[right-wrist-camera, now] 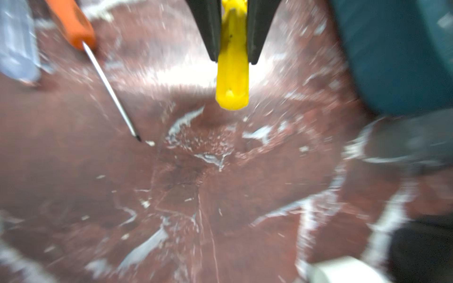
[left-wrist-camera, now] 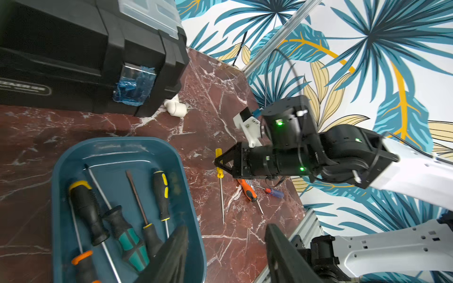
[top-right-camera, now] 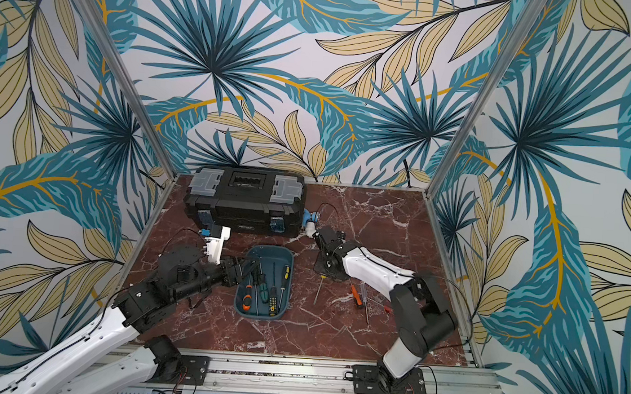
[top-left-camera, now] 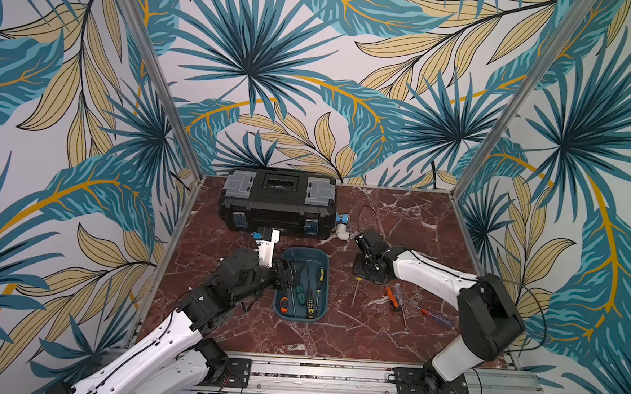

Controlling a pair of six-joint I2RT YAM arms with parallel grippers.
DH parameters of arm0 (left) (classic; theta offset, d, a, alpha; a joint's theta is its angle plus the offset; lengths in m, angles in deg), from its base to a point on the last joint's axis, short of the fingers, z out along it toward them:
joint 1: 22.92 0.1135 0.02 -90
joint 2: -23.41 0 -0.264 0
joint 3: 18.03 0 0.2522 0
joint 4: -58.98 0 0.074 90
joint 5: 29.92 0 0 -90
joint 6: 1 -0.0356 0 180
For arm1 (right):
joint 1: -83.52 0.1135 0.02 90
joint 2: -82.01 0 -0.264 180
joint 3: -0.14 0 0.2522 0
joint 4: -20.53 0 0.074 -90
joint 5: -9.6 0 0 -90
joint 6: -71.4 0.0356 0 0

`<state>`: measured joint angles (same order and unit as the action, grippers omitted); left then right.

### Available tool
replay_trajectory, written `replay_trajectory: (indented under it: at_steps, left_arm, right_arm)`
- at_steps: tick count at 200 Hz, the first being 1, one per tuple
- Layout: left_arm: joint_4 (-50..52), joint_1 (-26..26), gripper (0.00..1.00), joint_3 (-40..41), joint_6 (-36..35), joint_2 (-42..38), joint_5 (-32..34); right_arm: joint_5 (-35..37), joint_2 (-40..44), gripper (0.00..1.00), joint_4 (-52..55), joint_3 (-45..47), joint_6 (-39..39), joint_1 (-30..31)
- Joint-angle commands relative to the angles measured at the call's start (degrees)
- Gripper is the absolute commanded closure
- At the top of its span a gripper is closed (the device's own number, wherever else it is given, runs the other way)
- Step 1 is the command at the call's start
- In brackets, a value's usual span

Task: Put the screwdriver on the desktop into the storage box
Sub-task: Pick up the screwdriver from the center of the board, then place the screwdriver in the storage box.

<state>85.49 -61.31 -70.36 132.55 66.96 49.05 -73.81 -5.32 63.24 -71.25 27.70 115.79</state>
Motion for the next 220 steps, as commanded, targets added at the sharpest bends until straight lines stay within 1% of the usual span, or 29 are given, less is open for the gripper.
replay_trajectory:
  at_steps: [1, 20, 23, 43, 67, 88, 98, 117, 133, 161, 186, 203, 220]
  left_arm:
    - [-13.55, -0.01, 0.41, 2.95, 3.85, 0.88, -7.43]
    - [-25.10, -0.01, 0.38, 5.18, 8.24, 3.13, -13.93]
    - [-26.80, -0.03, 0.37, 5.49, 9.01, 3.78, -15.02]
    - [-37.69, -0.38, 0.35, 6.61, 13.87, 9.15, -21.17]
    - [-46.05, -2.27, 0.35, 6.66, 18.64, 16.12, -26.41]
    - [-51.89, -4.63, 0.36, 6.57, 20.33, 20.22, -28.26]
    - [-51.96, -5.34, 0.37, 6.50, 19.84, 21.08, -27.71]
    - [-48.14, -5.95, 0.37, 5.87, 17.69, 21.65, -26.44]
    - [-48.15, -6.04, 0.38, 5.90, 17.53, 21.75, -26.37]
    - [-47.67, -6.13, 0.43, 5.52, 17.40, 21.75, -26.31]
    - [-47.46, -6.09, 0.47, 5.13, 17.32, 21.91, -26.15]
    - [-47.54, -6.10, 0.49, 4.92, 17.27, 21.93, -25.81]
    - [-47.90, -6.08, 0.56, 4.65, 17.07, 21.93, -25.66]
  right_arm:
    - [-5.99, 11.72, 1.00, -6.11, 4.62, -1.21, 0.99]
    - [-13.70, 22.25, 1.00, -15.74, 10.67, 1.40, 1.15]
    - [-14.74, 23.69, 1.00, -19.33, 11.60, 2.01, 1.06]
    - [-19.55, 31.59, 1.00, -30.65, 16.73, 6.83, 1.18]
    - [-22.87, 35.31, 1.00, -40.08, 19.35, 11.91, 1.17]
    - [-24.56, 36.00, 1.00, -43.33, 19.48, 14.03, 1.21]
    - [-25.06, 36.34, 1.00, -44.36, 19.55, 14.72, 1.17]
    - [-26.27, 36.66, 1.00, -46.84, 19.83, 16.18, 1.15]
    - [-26.91, 36.70, 1.00, -47.37, 19.83, 16.88, 1.22]
    - [-27.31, 36.87, 1.00, -47.43, 20.77, 17.37, 1.29]
    - [-28.36, 36.88, 1.00, -50.05, 22.11, 18.91, 1.30]
    - [-28.96, 36.79, 1.00, -49.87, 22.15, 19.08, 1.39]
    - [-29.27, 36.62, 1.00, -49.47, 22.16, 18.99, 1.49]
